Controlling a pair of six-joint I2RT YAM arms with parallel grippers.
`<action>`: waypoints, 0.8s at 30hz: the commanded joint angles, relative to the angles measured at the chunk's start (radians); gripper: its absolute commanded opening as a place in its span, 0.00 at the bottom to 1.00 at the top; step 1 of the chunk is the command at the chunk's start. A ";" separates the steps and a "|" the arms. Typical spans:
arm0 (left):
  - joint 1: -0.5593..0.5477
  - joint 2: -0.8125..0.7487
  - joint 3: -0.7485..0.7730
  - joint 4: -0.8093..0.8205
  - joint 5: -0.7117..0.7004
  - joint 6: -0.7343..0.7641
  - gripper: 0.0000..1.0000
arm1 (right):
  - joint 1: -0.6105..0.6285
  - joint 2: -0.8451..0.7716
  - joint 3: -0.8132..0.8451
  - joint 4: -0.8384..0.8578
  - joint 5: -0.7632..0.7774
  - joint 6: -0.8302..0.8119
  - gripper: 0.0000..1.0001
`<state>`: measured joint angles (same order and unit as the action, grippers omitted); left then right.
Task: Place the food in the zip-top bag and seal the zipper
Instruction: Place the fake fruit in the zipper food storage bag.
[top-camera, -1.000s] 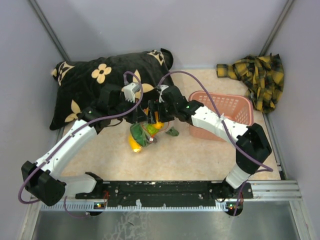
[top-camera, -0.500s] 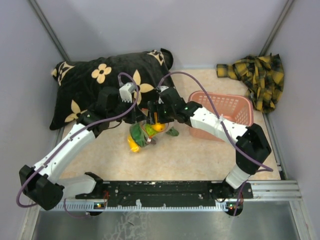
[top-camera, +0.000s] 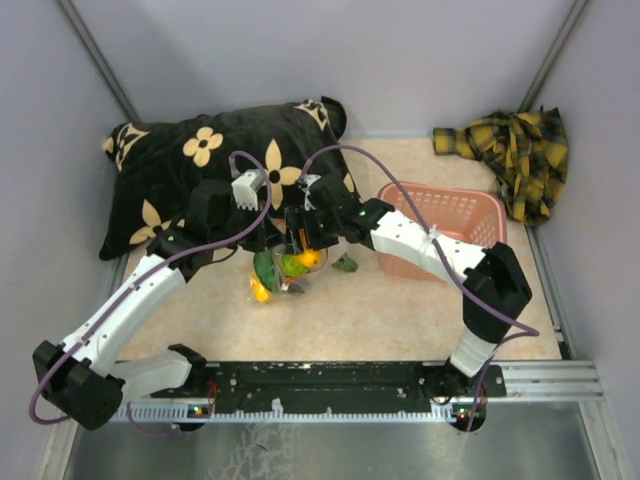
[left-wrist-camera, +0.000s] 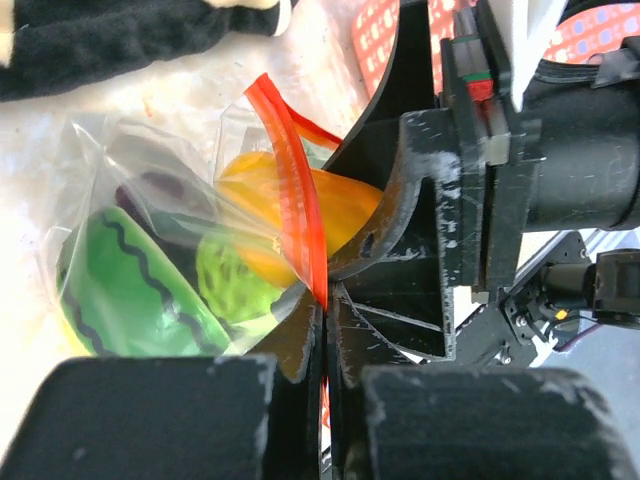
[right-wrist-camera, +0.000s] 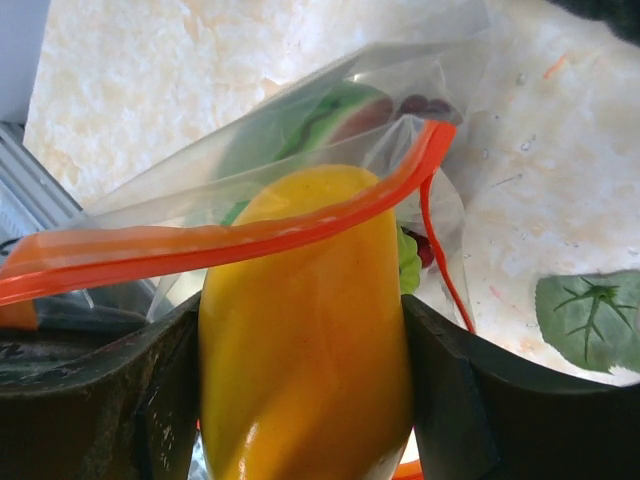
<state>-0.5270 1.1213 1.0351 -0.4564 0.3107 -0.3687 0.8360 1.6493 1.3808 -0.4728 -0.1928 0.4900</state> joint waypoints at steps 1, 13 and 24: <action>0.001 0.013 0.007 0.058 0.062 0.053 0.00 | 0.046 0.053 0.025 0.118 -0.126 -0.029 0.44; 0.000 -0.036 0.005 0.098 0.218 0.084 0.00 | 0.016 0.074 0.007 0.084 0.184 0.034 0.48; -0.003 -0.003 -0.046 0.296 0.311 -0.115 0.00 | 0.034 -0.039 -0.094 0.206 0.247 0.071 0.62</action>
<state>-0.5163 1.1202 0.9836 -0.3546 0.5129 -0.3683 0.8528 1.7111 1.3140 -0.3367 -0.0368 0.5526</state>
